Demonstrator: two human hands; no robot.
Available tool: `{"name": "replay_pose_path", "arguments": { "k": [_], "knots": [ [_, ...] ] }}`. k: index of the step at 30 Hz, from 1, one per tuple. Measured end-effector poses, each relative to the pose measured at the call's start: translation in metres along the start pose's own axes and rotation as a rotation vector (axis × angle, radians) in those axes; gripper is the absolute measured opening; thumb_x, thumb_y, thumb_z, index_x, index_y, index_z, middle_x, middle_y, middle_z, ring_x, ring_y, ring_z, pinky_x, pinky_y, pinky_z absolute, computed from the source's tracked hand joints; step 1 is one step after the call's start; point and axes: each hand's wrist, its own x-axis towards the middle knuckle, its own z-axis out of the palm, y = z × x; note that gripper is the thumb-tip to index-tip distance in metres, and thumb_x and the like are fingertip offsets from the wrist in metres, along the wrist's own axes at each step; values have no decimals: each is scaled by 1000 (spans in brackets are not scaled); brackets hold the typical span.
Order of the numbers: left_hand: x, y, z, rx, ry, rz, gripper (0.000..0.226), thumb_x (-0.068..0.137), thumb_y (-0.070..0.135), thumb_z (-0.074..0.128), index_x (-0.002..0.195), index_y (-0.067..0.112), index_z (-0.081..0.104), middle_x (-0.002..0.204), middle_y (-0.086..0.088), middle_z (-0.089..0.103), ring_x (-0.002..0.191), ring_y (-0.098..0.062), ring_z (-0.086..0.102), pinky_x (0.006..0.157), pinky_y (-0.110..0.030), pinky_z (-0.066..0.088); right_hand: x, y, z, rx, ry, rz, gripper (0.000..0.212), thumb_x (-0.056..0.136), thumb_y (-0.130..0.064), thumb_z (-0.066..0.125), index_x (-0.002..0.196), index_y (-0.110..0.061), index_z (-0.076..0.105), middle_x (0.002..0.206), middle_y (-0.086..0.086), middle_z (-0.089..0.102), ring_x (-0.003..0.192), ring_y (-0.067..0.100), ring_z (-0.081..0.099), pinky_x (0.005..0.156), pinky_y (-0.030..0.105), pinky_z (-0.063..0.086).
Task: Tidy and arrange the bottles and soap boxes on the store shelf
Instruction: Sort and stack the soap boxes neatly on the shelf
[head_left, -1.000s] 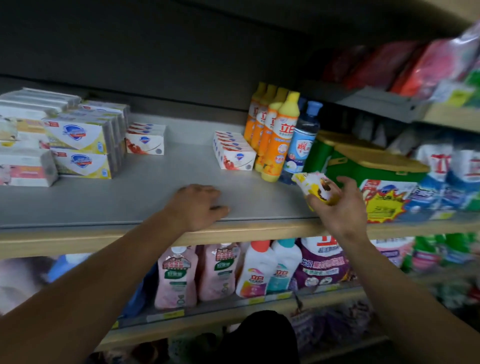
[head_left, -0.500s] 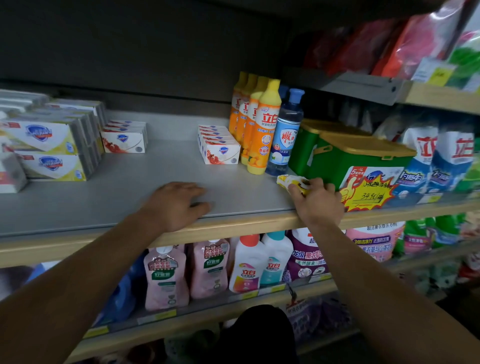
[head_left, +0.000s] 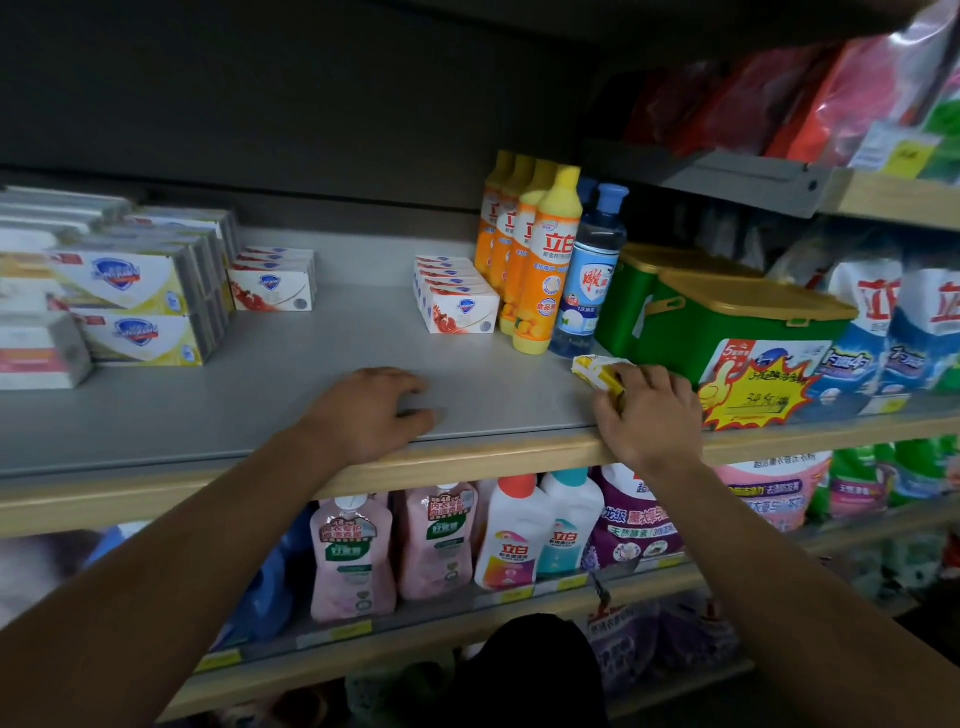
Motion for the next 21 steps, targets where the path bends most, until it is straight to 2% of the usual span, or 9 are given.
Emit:
{"name": "replay_pose_path", "arguments": {
  "k": [4, 8, 13, 15, 18, 21],
  "knots": [
    [-9, -24, -20, 39, 22, -26, 54, 88, 46, 61, 134, 19, 56, 139, -5, 55, 126, -22, 50, 107, -29, 37, 3, -31, -10, 80, 27, -109, 63, 89, -44, 58, 141, -10, 43, 133, 14, 51, 124, 37, 42, 104, 46, 37],
    [-27, -67, -44, 98, 44, -127, 52, 89, 45, 61, 133, 17, 57, 137, -8, 57, 125, -25, 52, 106, -30, 38, 8, -97, -6, 283, -22, -262, 62, 85, -42, 64, 139, -17, 46, 136, 8, 49, 124, 30, 43, 98, 40, 41],
    [-55, -116, -65, 116, 97, -243, 52, 88, 48, 61, 130, 17, 61, 131, -8, 62, 121, -25, 56, 102, -30, 42, 23, -195, 21, 439, -153, -442, 59, 84, -39, 67, 136, -18, 51, 137, 8, 51, 128, 27, 45, 102, 32, 37],
    [-64, -129, -71, 123, 135, -278, 57, 86, 57, 57, 123, 15, 65, 126, -10, 65, 119, -27, 58, 100, -33, 44, 31, -231, 34, 467, -200, -493, 57, 84, -37, 68, 134, -15, 52, 133, 9, 53, 126, 28, 48, 104, 31, 36],
    [-69, -136, -72, 128, 165, -274, 74, 77, 67, 38, 121, 15, 66, 123, -8, 67, 118, -27, 58, 98, -38, 46, 47, -278, 56, 465, -247, -533, 57, 84, -37, 66, 135, -15, 51, 134, 8, 50, 127, 28, 46, 104, 33, 38],
    [-67, -139, -67, 170, 172, -270, 66, 80, 62, 40, 123, 18, 64, 123, -4, 66, 120, -26, 56, 98, -37, 45, 67, -318, 73, 467, -264, -547, 59, 84, -37, 65, 136, -15, 49, 136, 9, 47, 127, 30, 44, 102, 33, 38]
  ]
}}
